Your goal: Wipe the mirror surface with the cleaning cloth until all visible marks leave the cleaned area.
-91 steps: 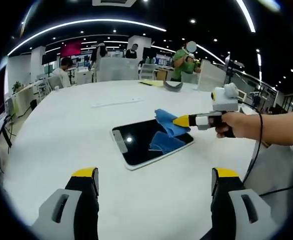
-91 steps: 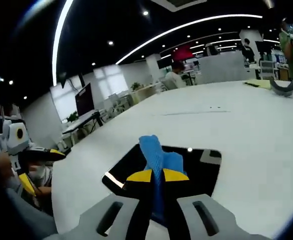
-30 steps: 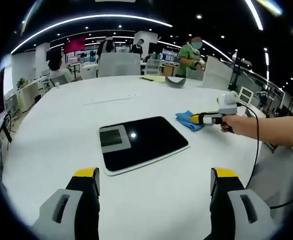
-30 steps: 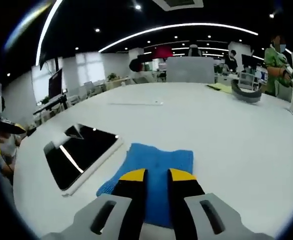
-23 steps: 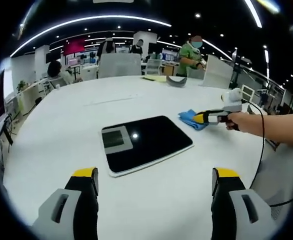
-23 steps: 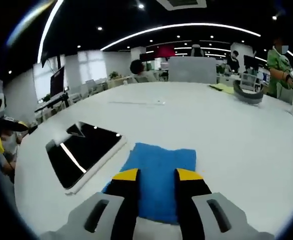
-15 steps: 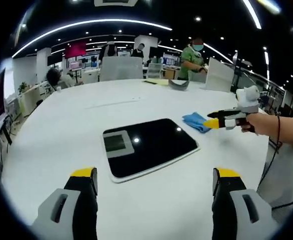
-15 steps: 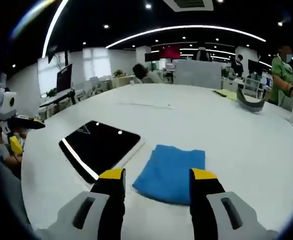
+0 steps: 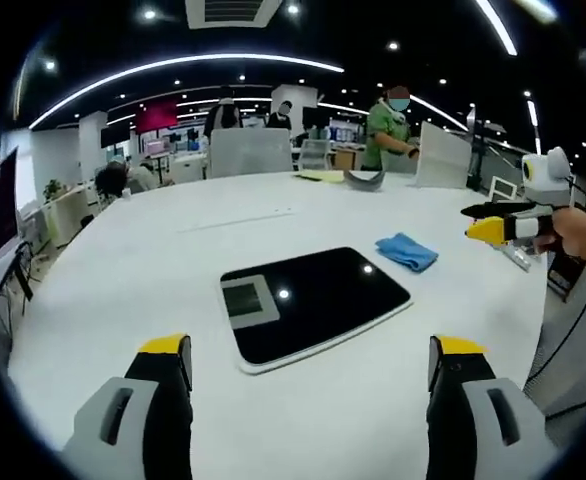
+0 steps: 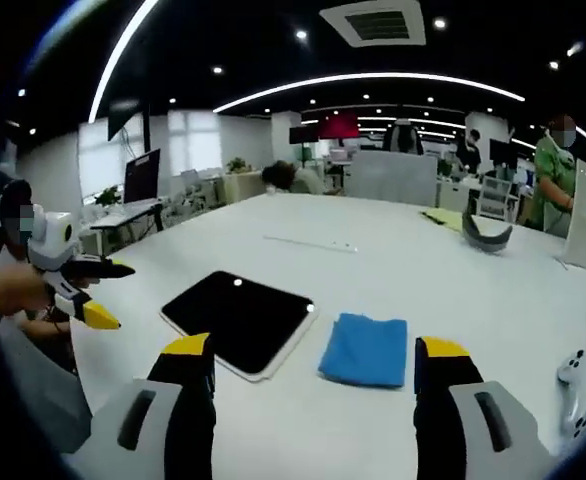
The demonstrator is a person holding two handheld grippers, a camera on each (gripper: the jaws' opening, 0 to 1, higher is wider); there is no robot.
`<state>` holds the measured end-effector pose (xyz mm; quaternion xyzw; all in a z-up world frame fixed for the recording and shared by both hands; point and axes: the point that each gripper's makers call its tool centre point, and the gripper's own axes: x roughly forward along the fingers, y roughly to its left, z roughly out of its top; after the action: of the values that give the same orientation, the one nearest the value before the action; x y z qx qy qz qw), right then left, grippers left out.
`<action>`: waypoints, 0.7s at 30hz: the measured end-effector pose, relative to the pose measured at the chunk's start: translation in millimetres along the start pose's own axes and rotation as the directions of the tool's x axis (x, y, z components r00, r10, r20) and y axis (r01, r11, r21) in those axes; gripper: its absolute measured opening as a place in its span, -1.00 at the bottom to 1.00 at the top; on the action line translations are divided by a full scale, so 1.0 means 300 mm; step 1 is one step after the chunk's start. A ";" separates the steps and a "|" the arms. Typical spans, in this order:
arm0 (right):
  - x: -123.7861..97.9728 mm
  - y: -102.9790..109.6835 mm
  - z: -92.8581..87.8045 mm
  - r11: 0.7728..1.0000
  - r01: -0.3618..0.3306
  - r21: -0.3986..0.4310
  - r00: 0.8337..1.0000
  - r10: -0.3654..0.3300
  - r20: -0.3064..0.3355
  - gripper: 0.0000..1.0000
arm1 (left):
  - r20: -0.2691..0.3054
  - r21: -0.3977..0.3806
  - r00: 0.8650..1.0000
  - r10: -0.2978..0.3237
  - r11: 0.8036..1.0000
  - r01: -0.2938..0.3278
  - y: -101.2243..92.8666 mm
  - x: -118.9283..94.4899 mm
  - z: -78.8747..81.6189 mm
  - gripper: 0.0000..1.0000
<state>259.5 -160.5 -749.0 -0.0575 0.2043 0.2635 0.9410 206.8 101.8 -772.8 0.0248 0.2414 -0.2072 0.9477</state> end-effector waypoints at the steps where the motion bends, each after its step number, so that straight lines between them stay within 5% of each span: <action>1: -0.007 0.002 -0.002 1.000 0.003 -0.005 1.000 -0.003 -0.006 0.65 | 0.003 0.003 1.000 0.003 1.000 -0.003 0.001 -0.011 0.002 0.99; 8: -0.072 0.036 0.011 1.000 0.004 -0.019 1.000 -0.004 -0.003 0.68 | 0.035 0.005 0.999 0.038 0.999 -0.039 0.013 -0.095 0.011 0.99; 16: -0.128 0.049 0.040 1.000 0.023 0.003 1.000 -0.023 0.021 0.68 | 0.050 0.019 0.998 0.030 0.999 -0.031 -0.007 -0.096 0.030 0.99; 21: -0.126 0.027 0.008 0.999 0.027 0.034 0.999 -0.028 0.016 0.68 | 0.046 0.019 0.999 0.028 0.999 -0.029 -0.004 -0.094 0.031 0.99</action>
<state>226.7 -170.9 -731.0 -0.0421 0.2002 0.2476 0.9470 188.1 110.0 -751.2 0.0329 0.2173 -0.1964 0.9556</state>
